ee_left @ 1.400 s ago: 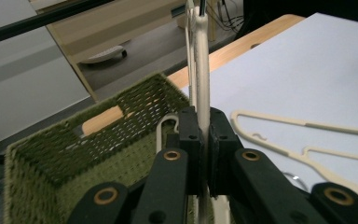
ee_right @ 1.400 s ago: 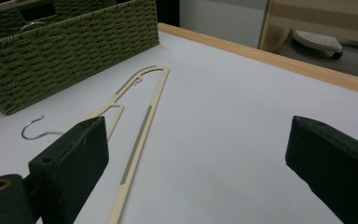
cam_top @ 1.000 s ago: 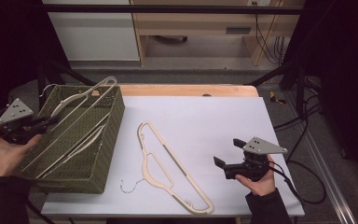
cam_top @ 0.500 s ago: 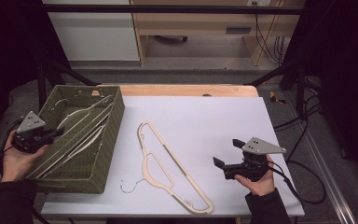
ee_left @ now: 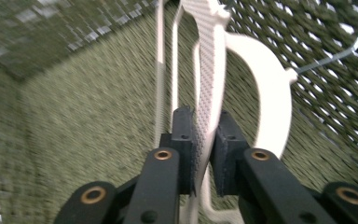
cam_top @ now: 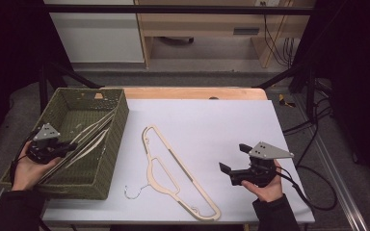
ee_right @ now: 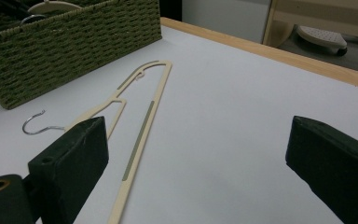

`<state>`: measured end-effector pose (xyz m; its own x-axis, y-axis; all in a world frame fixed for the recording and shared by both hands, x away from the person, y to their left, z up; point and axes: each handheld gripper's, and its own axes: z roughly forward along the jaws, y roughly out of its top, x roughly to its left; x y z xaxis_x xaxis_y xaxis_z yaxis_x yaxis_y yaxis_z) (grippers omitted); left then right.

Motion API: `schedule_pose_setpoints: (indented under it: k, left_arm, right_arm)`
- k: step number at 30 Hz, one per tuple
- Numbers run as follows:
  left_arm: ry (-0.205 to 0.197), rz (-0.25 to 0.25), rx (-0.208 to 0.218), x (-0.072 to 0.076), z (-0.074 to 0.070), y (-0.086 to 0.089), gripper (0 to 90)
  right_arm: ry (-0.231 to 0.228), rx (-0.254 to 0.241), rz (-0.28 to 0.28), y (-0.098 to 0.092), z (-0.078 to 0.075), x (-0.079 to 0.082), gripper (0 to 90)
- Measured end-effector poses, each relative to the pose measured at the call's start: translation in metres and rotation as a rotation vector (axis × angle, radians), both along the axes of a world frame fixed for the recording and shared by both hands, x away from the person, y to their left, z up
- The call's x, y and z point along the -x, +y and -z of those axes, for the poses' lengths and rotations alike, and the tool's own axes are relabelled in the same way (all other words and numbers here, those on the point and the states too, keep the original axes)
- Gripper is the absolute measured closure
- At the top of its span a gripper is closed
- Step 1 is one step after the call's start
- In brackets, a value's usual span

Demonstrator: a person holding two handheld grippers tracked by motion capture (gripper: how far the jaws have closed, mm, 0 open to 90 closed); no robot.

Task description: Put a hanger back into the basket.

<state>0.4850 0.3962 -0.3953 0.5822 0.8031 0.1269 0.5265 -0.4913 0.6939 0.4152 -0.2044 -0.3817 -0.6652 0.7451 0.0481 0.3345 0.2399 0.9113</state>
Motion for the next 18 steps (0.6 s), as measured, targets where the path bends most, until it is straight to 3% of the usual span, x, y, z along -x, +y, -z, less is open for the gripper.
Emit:
schedule_pose_setpoints:
  k: [3, 7, 18]
  left_arm:
    - [0.059, 0.016, -0.014, -0.002, 0.004, -0.003, 75.8]
    - [0.094, 0.024, -0.011, -0.003, 0.007, -0.006, 71.3]
    - [0.074, 0.037, -0.002, 0.000, -0.003, -0.010, 57.5]
  right_arm:
    - [0.001, 0.001, -0.004, 0.001, 0.000, 0.000, 6.4]
    - [0.002, 0.001, -0.003, 0.001, 0.001, 0.000, 6.4]
    - [0.002, -0.001, -0.010, 0.002, 0.000, 0.001, 6.5]
